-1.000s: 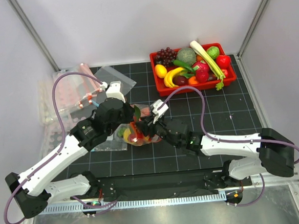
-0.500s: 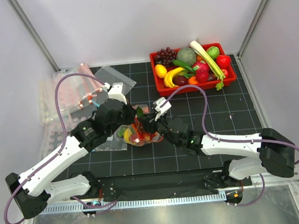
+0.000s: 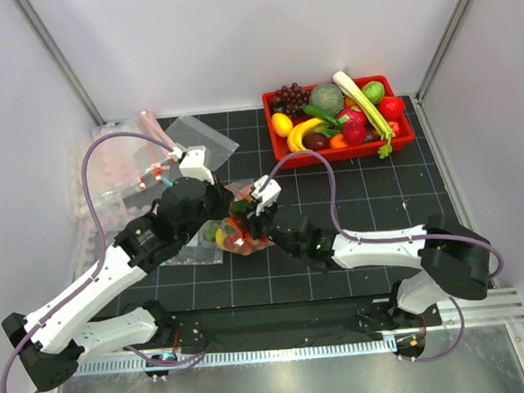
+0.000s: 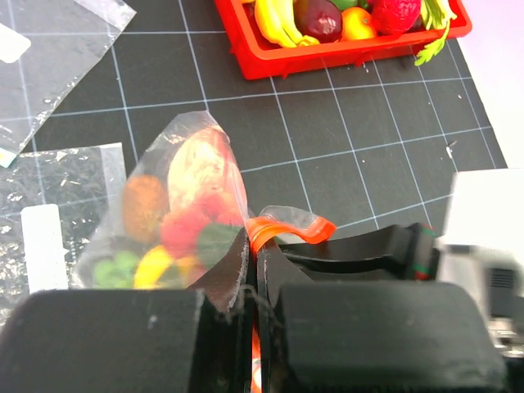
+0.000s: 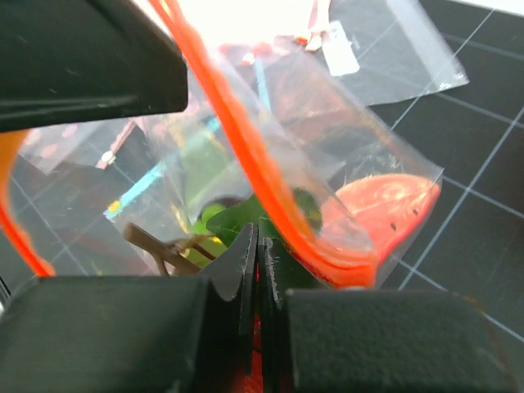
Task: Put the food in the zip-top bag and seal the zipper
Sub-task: Place the fake fruit in the zipper food storage bag.
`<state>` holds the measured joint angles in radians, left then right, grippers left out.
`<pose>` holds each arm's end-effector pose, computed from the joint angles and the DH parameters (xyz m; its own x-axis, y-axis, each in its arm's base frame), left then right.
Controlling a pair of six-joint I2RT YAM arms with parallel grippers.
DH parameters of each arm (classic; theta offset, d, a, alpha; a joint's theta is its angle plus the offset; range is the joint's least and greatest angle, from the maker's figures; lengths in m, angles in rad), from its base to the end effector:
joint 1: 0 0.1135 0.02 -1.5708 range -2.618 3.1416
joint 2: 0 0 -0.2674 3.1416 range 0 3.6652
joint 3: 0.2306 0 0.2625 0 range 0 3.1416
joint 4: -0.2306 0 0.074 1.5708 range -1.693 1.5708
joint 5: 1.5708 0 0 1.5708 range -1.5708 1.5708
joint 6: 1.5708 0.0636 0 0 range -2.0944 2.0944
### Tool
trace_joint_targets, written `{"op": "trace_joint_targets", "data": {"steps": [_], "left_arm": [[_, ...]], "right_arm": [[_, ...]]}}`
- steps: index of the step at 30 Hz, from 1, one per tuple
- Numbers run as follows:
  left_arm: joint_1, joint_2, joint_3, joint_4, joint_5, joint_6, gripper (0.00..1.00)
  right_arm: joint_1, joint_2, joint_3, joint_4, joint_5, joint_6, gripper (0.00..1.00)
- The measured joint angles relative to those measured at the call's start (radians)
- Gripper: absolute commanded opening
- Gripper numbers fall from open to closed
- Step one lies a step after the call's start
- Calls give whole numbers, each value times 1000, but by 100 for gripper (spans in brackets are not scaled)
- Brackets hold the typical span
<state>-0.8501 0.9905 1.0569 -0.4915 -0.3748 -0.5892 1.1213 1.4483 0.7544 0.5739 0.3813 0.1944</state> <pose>0.1797 -0.1693 0.3590 -0.4925 -0.2229 -0.8413 0.2471 0.8911 -0.3807 0.1752 0.3088 0.2457 -0.1815 0.0364 -0.9827 -0.6527 0.7430 0.1481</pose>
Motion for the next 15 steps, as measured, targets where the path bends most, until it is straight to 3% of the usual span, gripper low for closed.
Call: {"op": "trace_joint_targets", "data": {"steps": [1, 3, 5, 6, 9, 15], "left_arm": [[0, -2, 0, -2, -1, 1, 2], [0, -2, -3, -3, -2, 3, 2], [0, -2, -5, -3, -2, 5, 2], [0, -2, -5, -3, -2, 6, 2], [0, -2, -5, -2, -4, 8, 2], [0, -2, -6, -2, -16, 14, 4]], "right_arm": [[2, 19, 10, 0, 0, 2, 7], [4, 45, 26, -3, 5, 11, 17], [5, 53, 41, -25, 24, 24, 33], [6, 55, 45, -35, 34, 26, 47], [8, 55, 56, -60, 73, 34, 53], [8, 37, 57, -109, 134, 42, 52]]}}
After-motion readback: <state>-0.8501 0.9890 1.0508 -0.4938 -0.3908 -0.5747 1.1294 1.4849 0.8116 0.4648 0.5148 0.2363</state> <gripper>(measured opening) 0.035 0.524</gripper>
